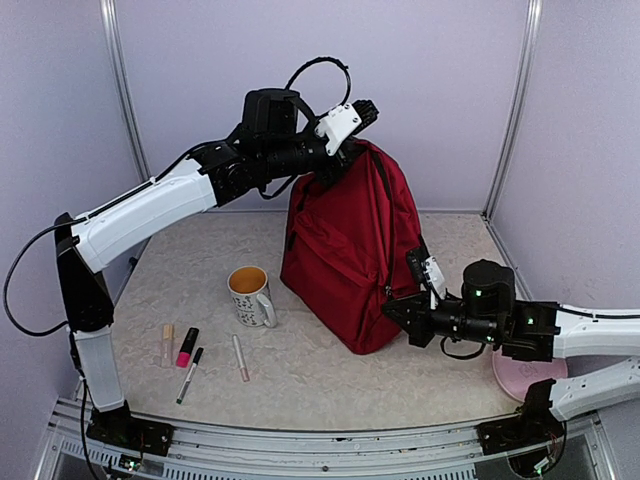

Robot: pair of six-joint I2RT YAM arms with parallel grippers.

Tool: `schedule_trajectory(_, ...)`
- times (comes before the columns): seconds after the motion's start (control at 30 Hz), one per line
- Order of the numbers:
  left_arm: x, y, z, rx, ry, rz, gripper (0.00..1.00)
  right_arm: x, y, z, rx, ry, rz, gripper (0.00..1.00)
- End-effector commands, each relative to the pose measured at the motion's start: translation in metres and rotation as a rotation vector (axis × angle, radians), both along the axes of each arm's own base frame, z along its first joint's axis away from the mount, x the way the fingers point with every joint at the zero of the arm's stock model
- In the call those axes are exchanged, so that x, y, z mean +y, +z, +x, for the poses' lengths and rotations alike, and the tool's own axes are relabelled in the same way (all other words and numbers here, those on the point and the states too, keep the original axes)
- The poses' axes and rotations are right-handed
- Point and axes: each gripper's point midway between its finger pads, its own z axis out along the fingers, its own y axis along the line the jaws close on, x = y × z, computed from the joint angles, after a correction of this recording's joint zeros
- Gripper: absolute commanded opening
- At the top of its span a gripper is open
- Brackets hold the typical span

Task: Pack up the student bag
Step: Zip the student bag into the largest pocket of the bag, then hold the largest pocket of the student bag.

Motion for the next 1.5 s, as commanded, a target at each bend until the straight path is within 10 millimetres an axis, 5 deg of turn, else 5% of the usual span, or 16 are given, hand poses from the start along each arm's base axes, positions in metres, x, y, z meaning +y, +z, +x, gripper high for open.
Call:
schedule_trajectory(0.0,0.083,0.181,0.004,-0.338,0.202,-0.421,0.00,-0.034,-0.103,-0.031,0.258,-0.025,-0.291,0.00)
schedule_trajectory(0.23,0.088,0.185,0.004,-0.339,0.200,-0.423,0.00,-0.076,-0.106,-0.008,0.278,-0.253,-0.299,0.00)
schedule_trajectory(0.4,0.072,0.163,-0.003,-0.268,0.105,-0.363,0.00,-0.075,-0.039,0.017,0.089,-0.262,-0.221,0.00)
schedule_trajectory(0.57,0.040,0.130,-0.050,-0.183,-0.134,-0.317,0.00,-0.095,0.039,0.062,-0.099,-0.352,-0.268,0.00)
schedule_trajectory(0.8,0.029,0.159,-0.088,-0.110,-0.306,-0.429,0.00,-0.133,0.111,0.115,-0.253,-0.435,-0.318,0.00)
schedule_trajectory(0.93,0.025,0.153,-0.093,-0.035,-0.326,-0.444,0.00,-0.132,0.126,0.125,-0.277,-0.401,-0.301,0.00)
schedule_trajectory(1.07,0.024,0.116,-0.091,0.100,-0.302,-0.404,0.00,-0.120,0.109,0.121,-0.248,-0.320,-0.274,0.00)
schedule_trajectory(1.23,0.038,0.038,-0.079,0.273,-0.189,-0.273,0.02,-0.108,0.108,0.112,-0.264,-0.241,-0.224,0.00)
schedule_trajectory(1.3,0.038,0.001,-0.089,0.343,-0.190,-0.147,0.17,-0.105,0.116,0.109,-0.284,-0.216,-0.211,0.00)
schedule_trajectory(1.4,0.030,-0.048,-0.133,0.320,-0.286,0.124,0.46,-0.095,0.133,0.103,-0.314,-0.159,-0.165,0.00)
schedule_trajectory(1.47,0.026,-0.060,-0.159,0.266,-0.323,0.232,0.66,-0.089,0.142,0.101,-0.320,-0.126,-0.148,0.00)
